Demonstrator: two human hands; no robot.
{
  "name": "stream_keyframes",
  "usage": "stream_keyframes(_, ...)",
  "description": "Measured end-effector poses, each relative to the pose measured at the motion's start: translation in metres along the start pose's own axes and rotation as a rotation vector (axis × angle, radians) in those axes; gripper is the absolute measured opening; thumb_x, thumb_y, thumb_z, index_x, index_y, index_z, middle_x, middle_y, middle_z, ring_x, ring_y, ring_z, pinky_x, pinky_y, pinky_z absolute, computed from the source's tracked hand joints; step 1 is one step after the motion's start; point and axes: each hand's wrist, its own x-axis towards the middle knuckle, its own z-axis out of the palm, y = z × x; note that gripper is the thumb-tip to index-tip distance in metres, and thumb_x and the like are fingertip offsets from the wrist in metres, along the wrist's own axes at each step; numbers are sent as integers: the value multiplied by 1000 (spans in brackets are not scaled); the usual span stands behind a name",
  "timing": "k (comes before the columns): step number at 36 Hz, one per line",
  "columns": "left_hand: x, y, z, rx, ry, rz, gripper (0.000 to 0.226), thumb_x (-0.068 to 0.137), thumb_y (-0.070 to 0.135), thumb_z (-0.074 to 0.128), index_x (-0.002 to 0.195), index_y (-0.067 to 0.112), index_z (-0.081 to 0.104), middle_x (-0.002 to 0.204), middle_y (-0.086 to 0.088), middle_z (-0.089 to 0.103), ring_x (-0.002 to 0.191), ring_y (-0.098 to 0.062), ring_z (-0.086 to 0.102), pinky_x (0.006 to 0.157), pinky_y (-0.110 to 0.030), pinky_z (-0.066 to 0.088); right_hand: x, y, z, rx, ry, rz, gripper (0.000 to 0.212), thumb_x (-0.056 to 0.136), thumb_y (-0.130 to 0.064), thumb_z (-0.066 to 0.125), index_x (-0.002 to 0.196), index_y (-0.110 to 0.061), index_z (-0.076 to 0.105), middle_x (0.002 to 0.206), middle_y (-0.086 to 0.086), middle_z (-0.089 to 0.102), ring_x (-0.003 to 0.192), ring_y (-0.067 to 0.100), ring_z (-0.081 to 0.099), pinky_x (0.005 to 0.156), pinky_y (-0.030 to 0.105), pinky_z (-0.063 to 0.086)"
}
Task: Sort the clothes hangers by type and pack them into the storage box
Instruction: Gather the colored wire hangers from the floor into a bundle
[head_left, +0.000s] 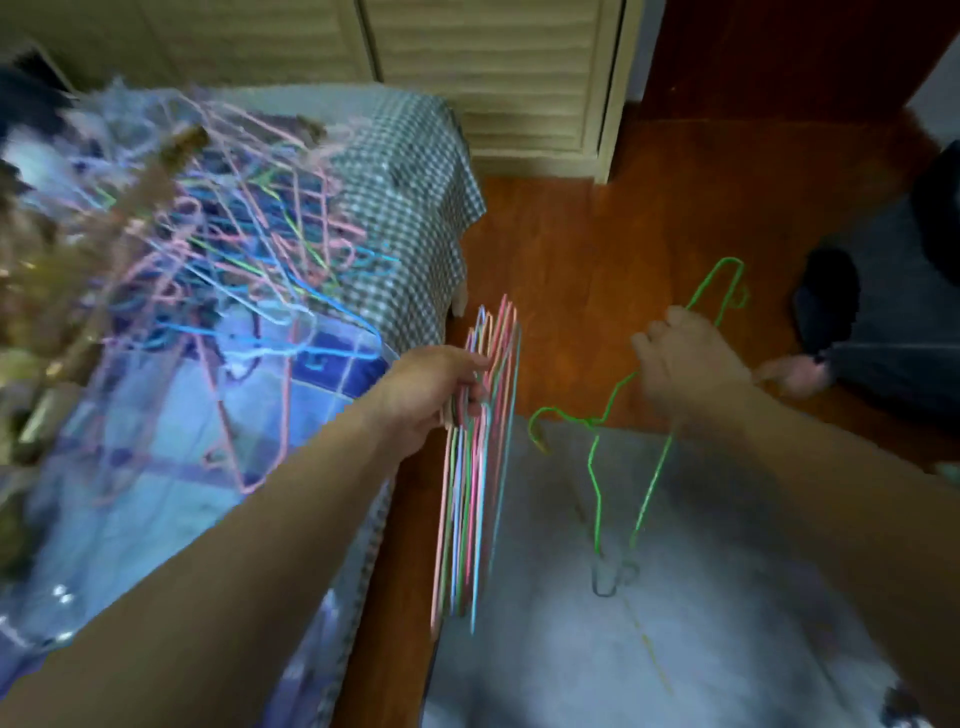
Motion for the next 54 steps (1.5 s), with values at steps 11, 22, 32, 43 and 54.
stream_keyframes(11, -275, 205, -35, -172, -191, 98, 38, 91, 31, 60, 110, -2, 67, 81, -12, 67, 63, -18, 61, 58, -27, 44, -34, 64, -378, 267, 338, -395, 23, 65, -23, 34, 65, -13, 55, 60, 5, 54, 55, 27, 54, 79, 33, 37)
stream_keyframes(22, -473, 234, -65, -404, -71, 196, 6, 98, 7, 60, 102, 7, 64, 70, -12, 64, 58, -19, 62, 54, -26, 50, -83, -23, -486, 90, 55, -494, 24, 84, -32, 48, 89, -20, 68, 92, -3, 68, 89, 21, 65, 79, 34, 43)
stream_keyframes(32, -564, 196, -68, -426, 283, 137, 12, 93, -2, 59, 101, 4, 65, 77, -11, 66, 68, -22, 64, 64, -29, 48, -177, -118, -537, 1586, -150, 144, 20, 86, 4, 58, 95, -12, 66, 92, 16, 66, 86, 33, 61, 75, 35, 46)
stream_keyframes(43, -605, 151, -86, -684, 427, 58, 22, 81, 24, 68, 97, 9, 72, 77, -5, 65, 79, -24, 61, 75, -34, 46, -257, -211, -534, 1803, -557, -104, 48, 68, -37, 82, 103, -15, 58, 101, -1, 65, 91, 7, 63, 78, 26, 47)
stream_keyframes(54, -624, 95, -193, -911, 330, 133, 37, 74, 29, 62, 98, 5, 75, 87, -13, 68, 87, -25, 68, 77, -31, 50, -236, -311, -562, 1744, -1029, -276, 7, 87, -2, 68, 91, 0, 63, 77, 22, 66, 71, 34, 64, 72, 47, 54)
